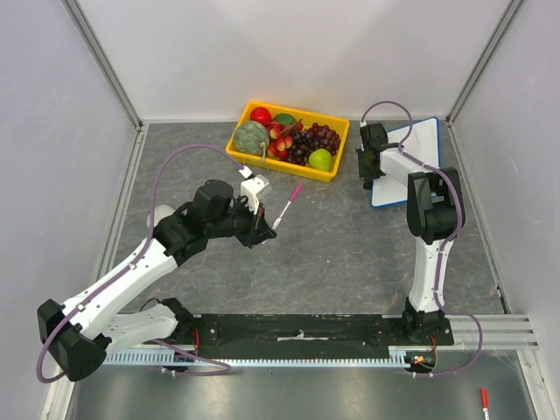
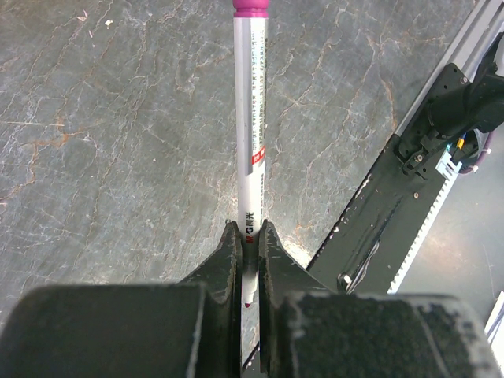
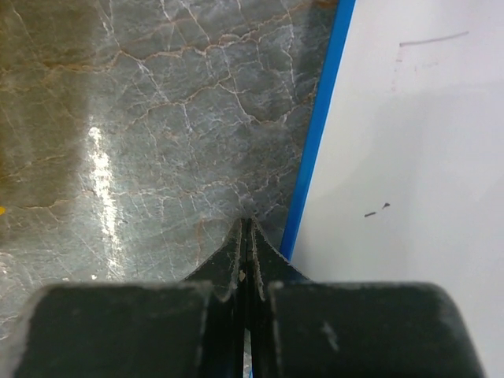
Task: Write a sentence on the whiteboard
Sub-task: Move the whiteboard to the corner of the board.
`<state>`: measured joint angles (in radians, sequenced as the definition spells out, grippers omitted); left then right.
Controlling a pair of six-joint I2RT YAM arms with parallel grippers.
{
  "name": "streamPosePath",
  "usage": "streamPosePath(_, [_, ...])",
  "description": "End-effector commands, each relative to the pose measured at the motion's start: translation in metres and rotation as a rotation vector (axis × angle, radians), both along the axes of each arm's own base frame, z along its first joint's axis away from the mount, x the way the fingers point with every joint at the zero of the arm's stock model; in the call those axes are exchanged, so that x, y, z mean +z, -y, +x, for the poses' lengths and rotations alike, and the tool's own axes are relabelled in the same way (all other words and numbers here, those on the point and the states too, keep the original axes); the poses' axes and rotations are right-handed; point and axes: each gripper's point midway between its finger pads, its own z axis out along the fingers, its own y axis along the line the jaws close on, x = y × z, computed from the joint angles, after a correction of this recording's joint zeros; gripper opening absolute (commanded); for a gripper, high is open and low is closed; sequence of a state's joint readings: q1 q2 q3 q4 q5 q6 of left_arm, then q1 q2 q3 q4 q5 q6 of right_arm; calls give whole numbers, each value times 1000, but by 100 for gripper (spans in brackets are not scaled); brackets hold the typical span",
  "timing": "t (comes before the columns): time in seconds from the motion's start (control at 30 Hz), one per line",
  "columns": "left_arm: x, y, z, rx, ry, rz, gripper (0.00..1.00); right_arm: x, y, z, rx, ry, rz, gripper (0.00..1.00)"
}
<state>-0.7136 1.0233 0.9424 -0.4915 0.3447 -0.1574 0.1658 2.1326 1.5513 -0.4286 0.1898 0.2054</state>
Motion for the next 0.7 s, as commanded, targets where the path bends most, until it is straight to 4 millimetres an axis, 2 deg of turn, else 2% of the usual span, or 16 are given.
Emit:
streamPosePath(0.0, [9,3,2,-9,27,-33,2,-4,7,-25,-9,-49,-40,0])
streamPosePath(0.37, [12,3,1,-11,33,-38,2,-10,2,-65,-3,-98,-15,0])
streamPosePath(0.67, [12,3,2,-8,38,-36,2,-7,-3,-120,-2,-127,25,0])
